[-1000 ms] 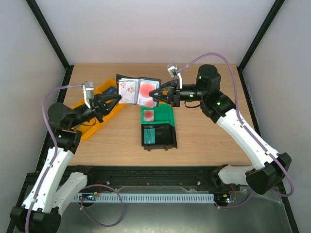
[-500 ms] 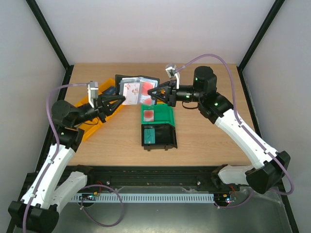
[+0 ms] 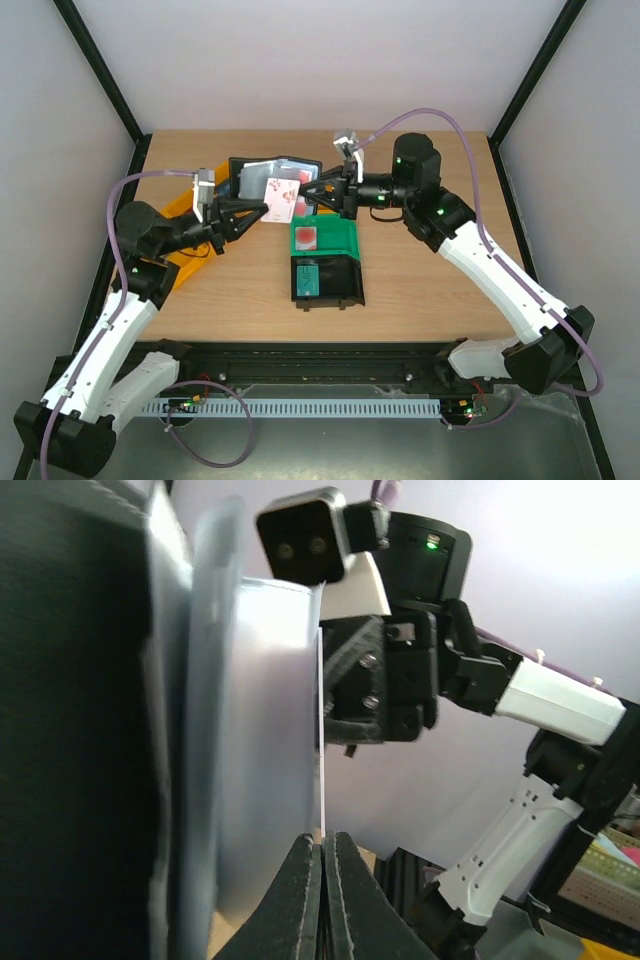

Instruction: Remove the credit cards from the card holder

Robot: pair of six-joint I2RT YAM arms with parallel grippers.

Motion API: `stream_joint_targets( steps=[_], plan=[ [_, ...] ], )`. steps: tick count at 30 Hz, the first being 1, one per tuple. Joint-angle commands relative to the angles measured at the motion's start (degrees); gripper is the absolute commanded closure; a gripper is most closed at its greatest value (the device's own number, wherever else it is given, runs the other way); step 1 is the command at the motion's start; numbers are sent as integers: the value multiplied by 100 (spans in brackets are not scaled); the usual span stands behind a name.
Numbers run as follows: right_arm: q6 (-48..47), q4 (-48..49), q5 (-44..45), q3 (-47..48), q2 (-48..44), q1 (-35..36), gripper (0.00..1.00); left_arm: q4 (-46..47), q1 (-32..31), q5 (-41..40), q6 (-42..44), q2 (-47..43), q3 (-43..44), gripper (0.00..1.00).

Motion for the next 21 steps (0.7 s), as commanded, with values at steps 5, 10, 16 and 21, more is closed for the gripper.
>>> stream_joint_targets(
  steps=[5,10,16,21],
  plan=[
    [206,512,-557,-347,-238,-392,98,-264,473,-270,170,-45,314,98],
    [214,102,13,-540,-408,-957,99,-1234,713,-438,683,-206,273,98],
    [247,-155,245,-596,-349,-1376,98,-2691,917,-535,1650,-70,215,98],
    [240,-292,561,-606,-278,-1560,98,-3330,918,-1074,1857,103,196,98]
  ],
)
